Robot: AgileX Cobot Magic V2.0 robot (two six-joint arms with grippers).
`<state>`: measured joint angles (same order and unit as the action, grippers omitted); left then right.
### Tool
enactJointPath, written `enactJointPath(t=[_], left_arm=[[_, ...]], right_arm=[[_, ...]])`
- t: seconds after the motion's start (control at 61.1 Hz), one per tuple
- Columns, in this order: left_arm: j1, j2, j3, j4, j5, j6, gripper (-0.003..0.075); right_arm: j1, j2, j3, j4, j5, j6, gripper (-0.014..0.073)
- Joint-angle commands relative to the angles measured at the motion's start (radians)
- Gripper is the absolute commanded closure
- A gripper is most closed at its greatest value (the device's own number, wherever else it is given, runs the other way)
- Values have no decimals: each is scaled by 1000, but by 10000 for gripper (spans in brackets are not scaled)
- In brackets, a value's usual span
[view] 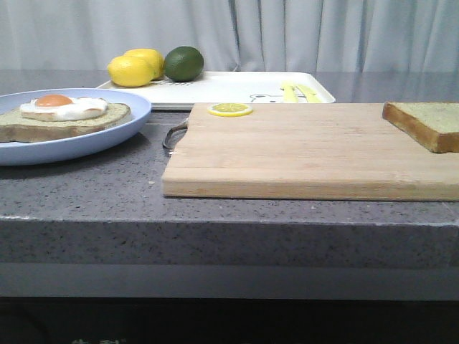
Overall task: Place bread and move sandwich to tray
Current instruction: 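Lower the right gripper and pinch the bread slice's edge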
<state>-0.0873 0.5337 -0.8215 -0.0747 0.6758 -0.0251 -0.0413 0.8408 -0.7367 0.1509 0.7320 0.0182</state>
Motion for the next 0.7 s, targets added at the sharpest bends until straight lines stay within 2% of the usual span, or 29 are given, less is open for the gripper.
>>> enactJointPath(t=[0.0, 0.147, 0.36, 0.491, 0.688], left_arm=[[-40, 13, -28, -11, -79, 7, 176], [-90, 13, -28, -4, -74, 8, 176], [-102, 13, -28, 2, -61, 8, 176], [-102, 13, -28, 9, -53, 8, 176], [-102, 13, -28, 19, -53, 8, 176]], right_arm=[[-62, 29, -82, 1, -12, 20, 143], [-205, 107, -168, 4, 87, 20, 146], [-395, 252, -237, 140, 150, -18, 248], [-486, 343, -270, 262, 218, -126, 247], [-563, 526, -318, 571, 359, -370, 246]])
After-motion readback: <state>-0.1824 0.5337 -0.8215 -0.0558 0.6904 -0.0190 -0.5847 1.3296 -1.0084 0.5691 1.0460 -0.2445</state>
